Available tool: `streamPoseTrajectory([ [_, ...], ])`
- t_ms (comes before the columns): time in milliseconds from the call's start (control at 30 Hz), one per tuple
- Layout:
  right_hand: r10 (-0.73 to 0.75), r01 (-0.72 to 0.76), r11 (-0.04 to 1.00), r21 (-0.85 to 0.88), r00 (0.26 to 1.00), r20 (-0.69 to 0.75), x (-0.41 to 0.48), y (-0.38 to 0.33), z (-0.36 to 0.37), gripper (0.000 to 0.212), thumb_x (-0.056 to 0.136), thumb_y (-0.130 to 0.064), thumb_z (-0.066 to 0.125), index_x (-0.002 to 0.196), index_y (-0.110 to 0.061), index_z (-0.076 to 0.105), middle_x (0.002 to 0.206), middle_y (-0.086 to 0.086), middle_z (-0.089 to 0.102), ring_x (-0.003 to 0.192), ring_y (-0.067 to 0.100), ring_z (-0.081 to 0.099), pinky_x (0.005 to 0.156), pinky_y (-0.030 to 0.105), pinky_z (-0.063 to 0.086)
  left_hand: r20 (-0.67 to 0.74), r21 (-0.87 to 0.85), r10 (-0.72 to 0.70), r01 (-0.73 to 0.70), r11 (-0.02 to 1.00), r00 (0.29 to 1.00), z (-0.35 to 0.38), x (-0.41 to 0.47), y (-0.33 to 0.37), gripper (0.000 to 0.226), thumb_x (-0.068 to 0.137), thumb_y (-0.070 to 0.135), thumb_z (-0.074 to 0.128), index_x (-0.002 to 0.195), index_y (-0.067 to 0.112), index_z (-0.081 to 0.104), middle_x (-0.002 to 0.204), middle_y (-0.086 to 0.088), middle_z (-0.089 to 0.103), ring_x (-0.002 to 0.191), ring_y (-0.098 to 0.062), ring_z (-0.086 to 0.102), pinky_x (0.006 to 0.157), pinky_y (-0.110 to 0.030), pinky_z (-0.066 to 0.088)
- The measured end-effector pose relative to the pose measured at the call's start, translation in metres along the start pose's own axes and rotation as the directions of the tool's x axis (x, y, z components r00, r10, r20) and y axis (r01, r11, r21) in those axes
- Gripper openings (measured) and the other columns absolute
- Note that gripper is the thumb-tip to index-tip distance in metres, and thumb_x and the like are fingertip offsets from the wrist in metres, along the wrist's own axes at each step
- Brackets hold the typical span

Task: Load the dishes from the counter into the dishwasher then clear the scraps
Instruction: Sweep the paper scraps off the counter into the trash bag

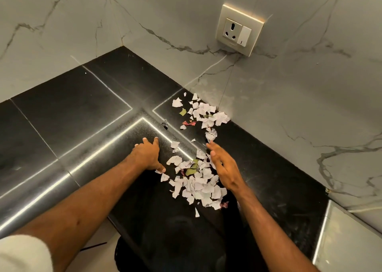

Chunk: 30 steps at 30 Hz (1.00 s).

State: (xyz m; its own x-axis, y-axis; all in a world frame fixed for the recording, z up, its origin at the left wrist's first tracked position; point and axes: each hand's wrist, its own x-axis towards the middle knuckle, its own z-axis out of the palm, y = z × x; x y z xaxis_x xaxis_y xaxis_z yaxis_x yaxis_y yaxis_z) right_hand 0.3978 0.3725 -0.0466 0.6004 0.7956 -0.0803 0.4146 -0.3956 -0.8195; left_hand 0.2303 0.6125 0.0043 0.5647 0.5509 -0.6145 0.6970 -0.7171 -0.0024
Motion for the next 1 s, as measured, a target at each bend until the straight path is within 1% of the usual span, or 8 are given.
streamPoseTrajectory([
  [133, -0.056, 0.063, 0.983, -0.173, 0.998, 0.04, 0.057, -0.006, -0.01, 0.058, 0.106, -0.065, 0.031, 0.159, -0.04, 0.034, 0.171, -0.01, 0.023, 0.155, 0.009, 0.021, 0.126, 0.054, 0.021, 0.008, 0.102, 0.062, -0.062, 0.993, 0.998, -0.016, 0.006, 0.008, 0.143, 0.062, 0.067, 0.084, 0.16, 0.002, 0.004, 0.152, -0.015, 0.044, 0.143, -0.038, 0.037, 0.113, -0.051, 0.041],
  [233, -0.057, 0.078, 0.946, -0.316, 0.995, 0.076, 0.107, -0.005, -0.023, 0.064, 0.105, -0.069, 0.027, 0.161, -0.039, 0.027, 0.173, -0.008, 0.014, 0.158, 0.015, 0.015, 0.127, 0.057, 0.012, 0.025, 0.111, 0.078, -0.08, 0.991, 0.997, -0.02, 0.013, 0.009, 0.131, 0.06, 0.067, 0.085, 0.157, 0.002, 0.025, 0.157, -0.011, 0.038, 0.138, -0.038, 0.043, 0.11, -0.052, 0.045],
  [333, -0.073, 0.111, 0.9, -0.421, 0.992, 0.105, 0.151, -0.006, -0.034, 0.071, 0.102, -0.074, 0.025, 0.163, -0.038, 0.024, 0.174, -0.006, 0.013, 0.159, 0.016, 0.014, 0.127, 0.055, 0.009, 0.064, 0.107, 0.086, -0.092, 0.99, 0.994, -0.018, 0.021, 0.009, 0.125, 0.059, 0.066, 0.086, 0.154, 0.003, 0.033, 0.159, -0.014, 0.034, 0.139, -0.043, 0.041, 0.108, -0.058, 0.044],
  [467, -0.053, 0.139, 0.875, -0.464, 0.98, 0.192, 0.193, -0.004, -0.038, 0.072, 0.102, -0.075, 0.028, 0.164, -0.039, 0.02, 0.174, -0.009, 0.01, 0.159, 0.016, 0.013, 0.127, 0.047, 0.013, 0.074, 0.101, 0.118, -0.126, 0.987, 0.99, -0.013, 0.029, 0.006, 0.112, 0.057, 0.065, 0.088, 0.145, 0.008, 0.047, 0.167, -0.015, 0.015, 0.143, -0.048, 0.032, 0.108, -0.063, 0.042],
  [567, -0.025, 0.142, 0.886, -0.442, 0.965, 0.26, 0.203, 0.012, -0.027, 0.078, 0.098, -0.08, 0.018, 0.165, -0.039, 0.015, 0.174, -0.008, 0.004, 0.161, 0.017, 0.006, 0.13, 0.048, 0.009, 0.08, 0.096, 0.112, -0.12, 0.988, 0.99, -0.014, 0.028, 0.007, 0.105, 0.058, 0.061, 0.089, 0.142, 0.01, 0.052, 0.168, -0.013, 0.012, 0.143, -0.049, 0.03, 0.108, -0.065, 0.041],
  [733, -0.064, 0.154, 0.879, -0.452, 0.976, 0.208, 0.176, 0.02, 0.003, 0.064, 0.106, -0.066, 0.018, 0.164, -0.039, 0.017, 0.174, -0.008, 0.007, 0.16, 0.013, 0.0, 0.131, 0.049, 0.004, 0.082, 0.107, 0.115, -0.123, 0.987, 0.99, -0.015, 0.03, 0.008, 0.111, 0.055, 0.063, 0.089, 0.144, 0.008, 0.049, 0.167, -0.015, 0.016, 0.14, -0.05, 0.036, 0.106, -0.064, 0.044],
  [833, -0.098, 0.198, 0.899, -0.392, 0.961, 0.259, 0.143, 0.01, 0.013, 0.06, 0.108, -0.065, 0.019, 0.163, -0.042, 0.019, 0.173, -0.013, 0.007, 0.16, 0.01, -0.003, 0.131, 0.052, 0.006, 0.065, 0.114, 0.116, -0.122, 0.986, 0.991, -0.015, 0.03, 0.007, 0.116, 0.057, 0.065, 0.088, 0.148, 0.007, 0.043, 0.166, -0.016, 0.019, 0.139, -0.049, 0.038, 0.105, -0.064, 0.045],
  [1000, -0.142, 0.243, 0.929, -0.278, 0.93, 0.338, 0.072, -0.008, 0.033, 0.053, 0.109, -0.061, 0.023, 0.16, -0.044, 0.03, 0.171, -0.017, 0.016, 0.159, 0.0, 0.001, 0.131, 0.046, 0.006, 0.032, 0.077, 0.106, -0.108, 0.991, 0.994, -0.015, 0.025, 0.008, 0.126, 0.06, 0.064, 0.086, 0.155, 0.003, 0.029, 0.159, -0.017, 0.032, 0.141, -0.048, 0.035, 0.11, -0.061, 0.042],
])
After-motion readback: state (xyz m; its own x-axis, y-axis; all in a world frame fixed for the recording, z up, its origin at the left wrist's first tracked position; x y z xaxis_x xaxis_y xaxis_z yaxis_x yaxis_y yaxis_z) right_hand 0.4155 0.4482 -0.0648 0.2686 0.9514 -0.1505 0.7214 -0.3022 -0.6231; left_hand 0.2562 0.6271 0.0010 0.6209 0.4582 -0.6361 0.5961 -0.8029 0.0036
